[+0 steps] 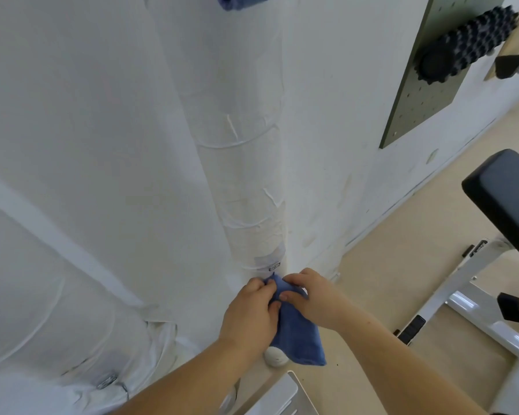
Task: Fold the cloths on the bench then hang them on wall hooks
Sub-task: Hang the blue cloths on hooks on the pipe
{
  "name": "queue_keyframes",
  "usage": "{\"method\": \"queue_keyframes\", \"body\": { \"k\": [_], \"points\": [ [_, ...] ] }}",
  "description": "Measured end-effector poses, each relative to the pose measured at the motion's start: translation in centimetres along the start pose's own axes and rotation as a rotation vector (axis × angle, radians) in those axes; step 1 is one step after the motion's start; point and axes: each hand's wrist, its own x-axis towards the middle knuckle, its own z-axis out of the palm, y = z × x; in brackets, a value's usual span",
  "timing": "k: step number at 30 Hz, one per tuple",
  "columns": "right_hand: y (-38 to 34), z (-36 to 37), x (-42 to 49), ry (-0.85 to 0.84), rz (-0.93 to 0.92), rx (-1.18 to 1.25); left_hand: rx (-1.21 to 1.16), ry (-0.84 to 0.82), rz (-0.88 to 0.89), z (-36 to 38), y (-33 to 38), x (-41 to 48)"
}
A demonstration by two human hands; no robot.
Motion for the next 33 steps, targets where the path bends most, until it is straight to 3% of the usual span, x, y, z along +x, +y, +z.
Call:
{"method": "queue_keyframes", "body": {
  "k": [4, 8, 16, 24, 27, 33],
  "points": [
    [-0.7, -1.1, 0.1, -0.031, -0.022, -0.179, 0.088, -0.046, 0.034, -0.8, 0.0, -0.1],
    [-1.5, -2.0, -0.8, -0.128, 0.029, -0.072, -0.018, 0.023, 0.024, -1.2, 0.0, -0.2],
    [-1.0, 0.0, -0.8, 0.042, 0.031, -0.078, -0.025, 0.05, 0.07, 0.3, 0.2, -0.8],
    [-0.5, 1.5, -0.6, 0.166, 0.005, -0.107, -0.226, 0.12, -0.131, 1.3, -0.1, 0.6],
    [-0.5, 1.6, -0.7, 0.158, 0.016, -0.101, -0.287, 0.11, -0.153, 0.8, 0.4, 0.1],
    [-1.2, 0.9, -1.3, 0.062, 0.037, -0.122, -0.143, -0.01, -0.039, -1.6, 0.8, -1.8]
  ]
}}
